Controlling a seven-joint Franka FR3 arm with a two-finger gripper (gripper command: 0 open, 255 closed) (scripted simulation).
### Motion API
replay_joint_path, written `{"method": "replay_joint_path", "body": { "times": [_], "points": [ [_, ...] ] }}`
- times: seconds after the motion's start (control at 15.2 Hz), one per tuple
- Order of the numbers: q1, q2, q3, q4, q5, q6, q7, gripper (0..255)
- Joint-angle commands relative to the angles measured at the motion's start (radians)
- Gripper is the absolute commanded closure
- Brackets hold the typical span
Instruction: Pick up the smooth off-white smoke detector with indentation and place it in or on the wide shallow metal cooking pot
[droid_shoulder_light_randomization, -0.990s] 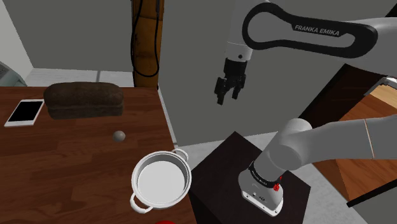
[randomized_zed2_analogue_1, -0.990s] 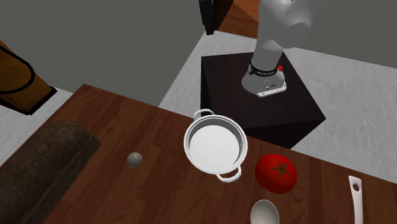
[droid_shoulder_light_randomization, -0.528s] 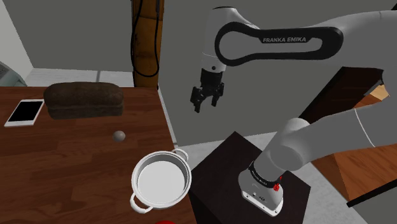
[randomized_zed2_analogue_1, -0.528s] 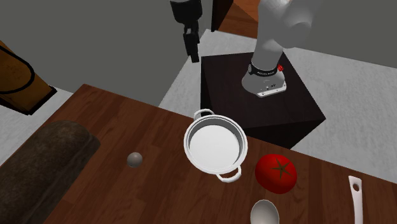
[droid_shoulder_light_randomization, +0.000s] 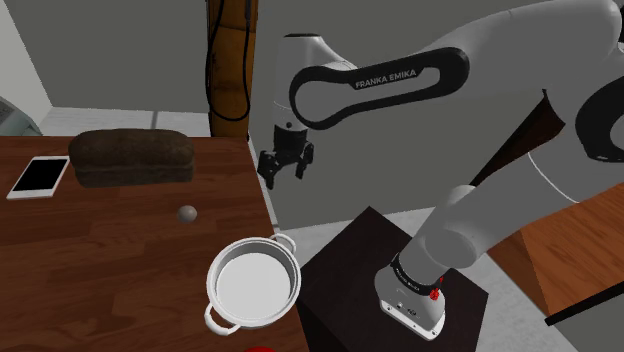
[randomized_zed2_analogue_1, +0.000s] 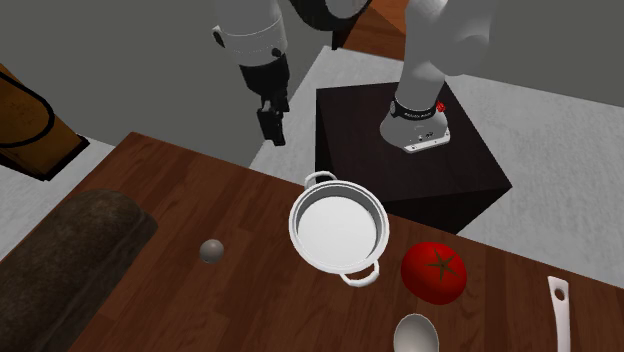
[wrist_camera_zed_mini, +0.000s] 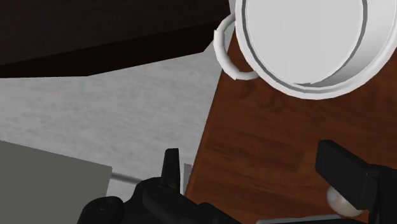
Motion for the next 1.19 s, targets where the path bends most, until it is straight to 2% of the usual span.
{"method": "replay_joint_path", "body": {
  "times": [0.0, 0.26, 0.53, 0.79, 1.12],
  "points": [
    [0.002, 0.073, 0.03, 0.033, -0.017, 0.052, 0.045, 0],
    [0.007, 0.23, 0.075, 0.119, -0.083, 0.138, 0.143, 0],
    [0.027, 0.392, 0.097, 0.227, -0.178, 0.198, 0.25, 0],
    [0.072, 0.555, 0.09, 0.357, -0.28, 0.23, 0.352, 0],
    [0.152, 0.752, 0.054, 0.554, -0.387, 0.233, 0.45, 0]
  ]
}}
